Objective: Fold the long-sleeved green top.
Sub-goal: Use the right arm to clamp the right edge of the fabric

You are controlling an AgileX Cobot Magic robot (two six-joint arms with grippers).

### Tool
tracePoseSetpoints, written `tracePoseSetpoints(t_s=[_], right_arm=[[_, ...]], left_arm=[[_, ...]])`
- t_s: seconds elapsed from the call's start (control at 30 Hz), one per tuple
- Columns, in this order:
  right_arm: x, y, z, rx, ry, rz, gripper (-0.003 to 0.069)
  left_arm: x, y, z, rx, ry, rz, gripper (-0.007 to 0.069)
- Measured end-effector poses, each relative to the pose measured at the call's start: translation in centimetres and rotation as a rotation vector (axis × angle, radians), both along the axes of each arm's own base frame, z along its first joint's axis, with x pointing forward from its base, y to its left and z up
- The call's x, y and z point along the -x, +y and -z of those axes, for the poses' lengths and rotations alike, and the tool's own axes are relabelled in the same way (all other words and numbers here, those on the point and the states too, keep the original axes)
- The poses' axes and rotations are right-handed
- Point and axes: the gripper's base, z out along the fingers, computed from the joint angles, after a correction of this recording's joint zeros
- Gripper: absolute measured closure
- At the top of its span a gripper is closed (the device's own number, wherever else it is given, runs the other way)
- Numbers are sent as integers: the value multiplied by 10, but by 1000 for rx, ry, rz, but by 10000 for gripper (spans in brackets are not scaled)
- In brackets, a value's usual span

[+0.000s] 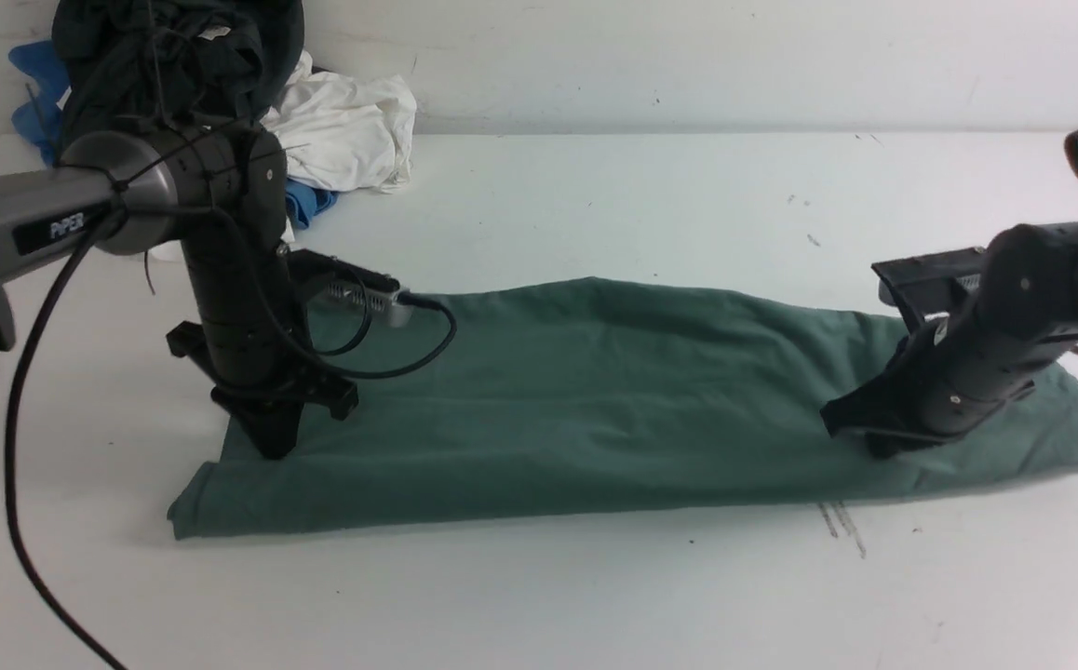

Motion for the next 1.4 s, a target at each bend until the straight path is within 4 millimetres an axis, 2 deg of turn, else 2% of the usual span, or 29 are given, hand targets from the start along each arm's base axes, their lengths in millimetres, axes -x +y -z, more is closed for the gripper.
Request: tracePoseSetpoints(t_s=[0.1,0.2,0.23,0.27,0.33,0.37,0.4,0.43,0.5,0.6,0.67,0.7,0.73,0.77,0.83,0.93,1.03,1.13,1.23,1.27,1.37,1.4], right_arm=[[17,-2,-10,-8,33,8,671],[28,-3,-41,-27,-36,11,671],[32,-5,-60,-36,-91,14,671],[33,-6,-68,-40,-117,17,671],[37,-17,-98,-58,-206,57,670],[38,-18,-100,-59,-210,63,669],[38,-34,-115,-63,-261,114,659],[37,-36,-118,-63,-269,121,658],[34,-70,-127,-52,-302,224,611],[30,-101,-118,-37,-278,318,522],[25,-119,-102,-27,-235,367,420],[20,-126,-88,-25,-200,387,350],[20,-127,-86,-25,-195,389,338],[14,-131,-71,-23,-168,398,242],[4,-134,-47,-25,-142,406,120],[-6,-136,-20,-35,-123,420,23],[-12,-134,-1,-51,-113,433,-12],[-16,-129,7,-57,-109,425,4],[-18,-119,7,-56,-110,392,106],[-18,-118,7,-55,-109,386,116],[-19,-105,5,-45,-106,320,360],[-19,-103,3,-42,-106,304,421]], left_arm=[[21,5,-6,-11,2,-9,632],[36,8,-23,-7,-55,-16,632],[39,9,-33,-1,-89,-16,632],[41,9,-40,1,-114,-15,631],[45,10,-60,10,-178,-16,631],[45,10,-63,12,-190,-16,631],[49,10,-77,21,-235,-17,631],[49,11,-78,22,-239,-17,631],[54,11,-92,30,-278,-18,631],[55,11,-96,34,-288,-19,631],[55,11,-95,35,-286,-19,631],[55,11,-95,35,-286,-19,631],[55,11,-95,35,-286,-19,631],[55,11,-95,34,-285,-19,631],[54,11,-93,34,-280,-19,631],[53,11,-89,32,-270,-19,631],[52,11,-85,30,-258,-19,631],[50,10,-80,27,-244,-19,631],[48,10,-74,24,-230,-18,631],[47,10,-74,25,-230,-18,631],[45,9,-65,21,-208,-18,631],[44,9,-63,20,-202,-18,631]])
